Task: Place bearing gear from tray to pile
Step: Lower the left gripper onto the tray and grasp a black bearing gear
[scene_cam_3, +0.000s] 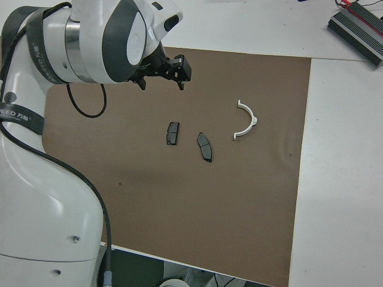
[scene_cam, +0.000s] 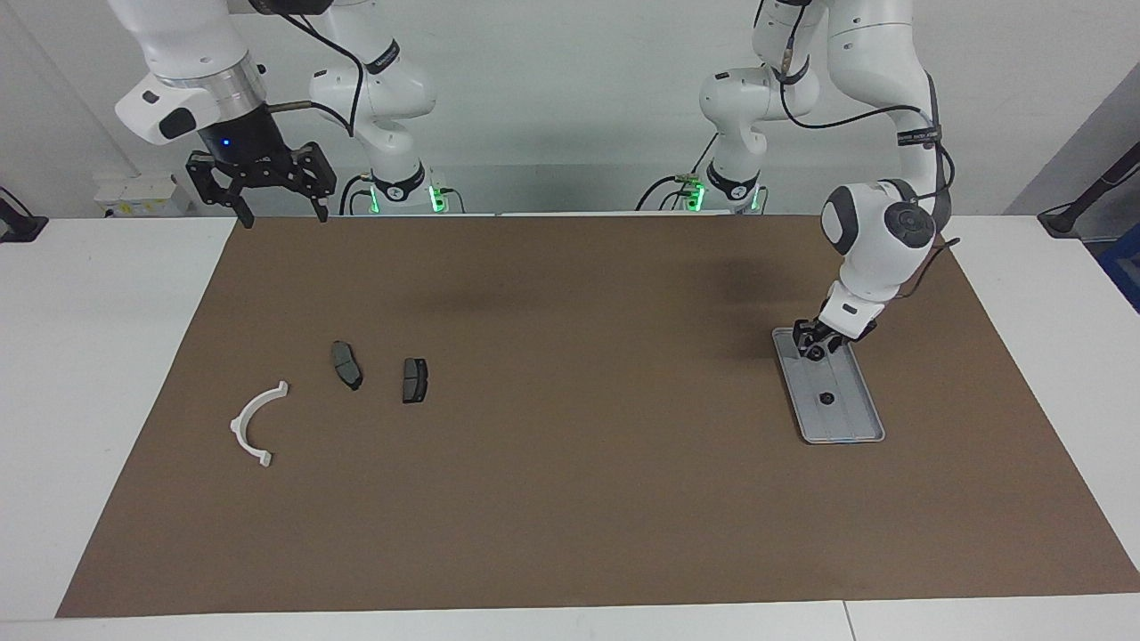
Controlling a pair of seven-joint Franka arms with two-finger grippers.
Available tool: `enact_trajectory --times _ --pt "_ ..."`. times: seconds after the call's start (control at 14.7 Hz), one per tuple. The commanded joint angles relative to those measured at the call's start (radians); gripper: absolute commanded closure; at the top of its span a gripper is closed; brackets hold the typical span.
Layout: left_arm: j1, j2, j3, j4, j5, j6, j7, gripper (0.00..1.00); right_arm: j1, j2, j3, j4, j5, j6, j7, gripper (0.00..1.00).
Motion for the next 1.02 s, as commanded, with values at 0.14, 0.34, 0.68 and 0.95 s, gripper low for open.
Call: enact_trajectory --times 0.14,0.34,0.68,0.95 --pt "0.007 0.02 -0.008 -0.009 0.003 0.039 -0.001 0.41 -0.006 -0.013 0.005 -0.019 0.02 0.016 0.008 0.0" --pt "0.004 0.031 -0.008 -0.009 0.001 0.053 -0.001 0.44 0.009 -0.013 0.005 -0.019 0.02 0.017 0.013 0.0" --pt "0.007 0.031 -0.007 -0.009 0.001 0.049 0.002 0.75 0.012 -0.016 0.005 -0.03 0.02 0.017 0.008 0.0" --pt "-0.001 0.029 -0.008 0.026 -0.002 -0.009 -0.013 0.92 0.011 -0.016 0.005 -0.03 0.02 0.017 0.01 0.0"
